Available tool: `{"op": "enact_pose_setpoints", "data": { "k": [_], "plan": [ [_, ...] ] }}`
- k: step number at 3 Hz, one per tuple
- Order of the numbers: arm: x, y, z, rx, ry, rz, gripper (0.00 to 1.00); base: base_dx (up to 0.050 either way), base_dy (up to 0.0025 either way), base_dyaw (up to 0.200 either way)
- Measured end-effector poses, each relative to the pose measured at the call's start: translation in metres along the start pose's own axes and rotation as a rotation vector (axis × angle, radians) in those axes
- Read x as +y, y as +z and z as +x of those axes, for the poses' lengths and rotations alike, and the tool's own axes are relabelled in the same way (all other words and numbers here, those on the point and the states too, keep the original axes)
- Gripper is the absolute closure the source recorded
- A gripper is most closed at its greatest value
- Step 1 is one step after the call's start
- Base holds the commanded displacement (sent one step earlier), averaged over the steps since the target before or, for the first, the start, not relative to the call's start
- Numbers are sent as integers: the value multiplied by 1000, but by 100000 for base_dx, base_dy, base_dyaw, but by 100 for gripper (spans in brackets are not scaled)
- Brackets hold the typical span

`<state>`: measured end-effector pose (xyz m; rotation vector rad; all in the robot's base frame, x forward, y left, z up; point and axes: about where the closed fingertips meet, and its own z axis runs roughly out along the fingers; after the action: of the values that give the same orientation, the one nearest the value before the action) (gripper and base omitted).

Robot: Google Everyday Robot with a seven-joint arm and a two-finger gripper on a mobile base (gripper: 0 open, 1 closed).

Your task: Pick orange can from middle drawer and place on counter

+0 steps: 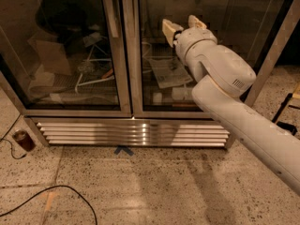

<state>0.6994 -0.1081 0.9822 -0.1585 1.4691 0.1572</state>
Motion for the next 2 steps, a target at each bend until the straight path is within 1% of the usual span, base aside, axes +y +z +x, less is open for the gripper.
{"op": "enact_pose_setpoints", "data": {
  "k": [1,2],
  "plan": [
    [0,0,0,0,-2,0,0,0,0,0],
    [0,0,0,0,-2,0,0,0,0,0]
  ]
}}
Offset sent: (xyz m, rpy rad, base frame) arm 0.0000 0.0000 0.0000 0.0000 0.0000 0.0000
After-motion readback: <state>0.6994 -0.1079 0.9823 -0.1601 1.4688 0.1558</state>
